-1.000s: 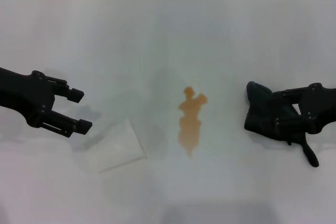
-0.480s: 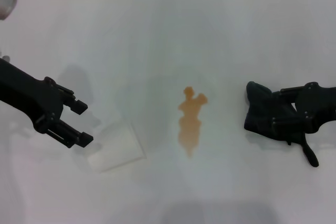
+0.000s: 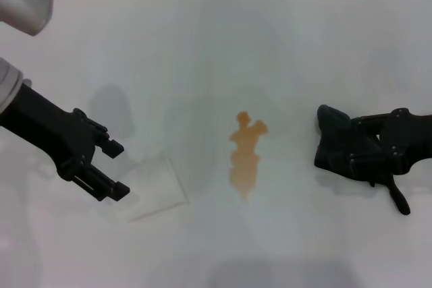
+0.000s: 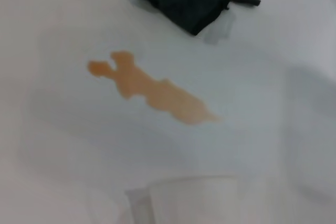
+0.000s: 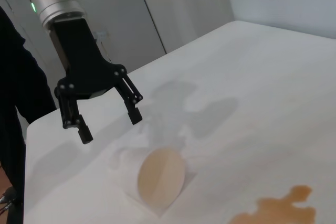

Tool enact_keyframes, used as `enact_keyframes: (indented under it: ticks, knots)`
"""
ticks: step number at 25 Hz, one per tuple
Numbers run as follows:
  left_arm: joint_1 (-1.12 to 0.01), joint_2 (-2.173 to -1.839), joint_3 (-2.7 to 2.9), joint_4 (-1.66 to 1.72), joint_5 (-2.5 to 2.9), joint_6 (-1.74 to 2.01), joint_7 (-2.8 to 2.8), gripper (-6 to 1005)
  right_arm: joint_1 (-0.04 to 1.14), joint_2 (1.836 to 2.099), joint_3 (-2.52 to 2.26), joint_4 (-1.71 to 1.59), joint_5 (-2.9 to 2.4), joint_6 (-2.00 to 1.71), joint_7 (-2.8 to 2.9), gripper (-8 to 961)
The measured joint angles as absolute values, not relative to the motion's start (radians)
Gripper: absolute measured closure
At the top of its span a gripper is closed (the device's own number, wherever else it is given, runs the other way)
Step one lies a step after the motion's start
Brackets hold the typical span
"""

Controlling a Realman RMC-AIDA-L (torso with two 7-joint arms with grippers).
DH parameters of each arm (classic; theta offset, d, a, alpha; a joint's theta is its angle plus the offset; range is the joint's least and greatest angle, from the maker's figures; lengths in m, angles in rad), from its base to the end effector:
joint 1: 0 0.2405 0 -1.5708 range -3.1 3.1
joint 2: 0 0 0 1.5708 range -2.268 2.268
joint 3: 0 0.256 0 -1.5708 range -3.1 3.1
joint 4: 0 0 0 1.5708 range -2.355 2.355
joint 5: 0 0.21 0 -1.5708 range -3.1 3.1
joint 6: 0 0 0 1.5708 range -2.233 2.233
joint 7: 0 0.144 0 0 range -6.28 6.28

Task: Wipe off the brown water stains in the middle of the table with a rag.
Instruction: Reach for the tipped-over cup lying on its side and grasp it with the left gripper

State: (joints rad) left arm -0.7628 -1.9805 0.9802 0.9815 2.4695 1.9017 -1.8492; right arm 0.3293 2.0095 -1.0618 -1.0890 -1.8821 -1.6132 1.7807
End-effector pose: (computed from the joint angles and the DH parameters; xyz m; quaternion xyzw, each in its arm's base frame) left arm -0.2041 0.3483 0.0416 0.9762 0.1787 -0.1127 0.0489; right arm 0.2502 0.3039 0.0375 -0.9533 0.2454 0.1544 0.0850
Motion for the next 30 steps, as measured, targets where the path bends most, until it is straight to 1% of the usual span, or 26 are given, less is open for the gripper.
enact_keyframes:
  ticks: [5,13,21,30]
  knots:
    - [-0.769,-1.997,0.980,0.976,2.507,1.889,-1.849,124,0.332,2.010,-1.061,-1.089,-1.882,-1.615,1.781,320]
    - [-0.778,-2.008,0.980,0.964,2.526,1.864,-1.849,124,0.331,2.010,-1.061,-1.096,-1.881,-1.628,1.781,320]
    - [-0.823,-2.001,0.980,0.937,2.571,1.871,-1.862,124,0.329,2.009,-1.058,-1.100,-1.869,-1.639,1.782,320]
    - [-0.882,-2.007,0.981,0.884,2.666,1.879,-1.866,123,0.328,2.009,-1.058,-1.100,-1.868,-1.640,1.782,320]
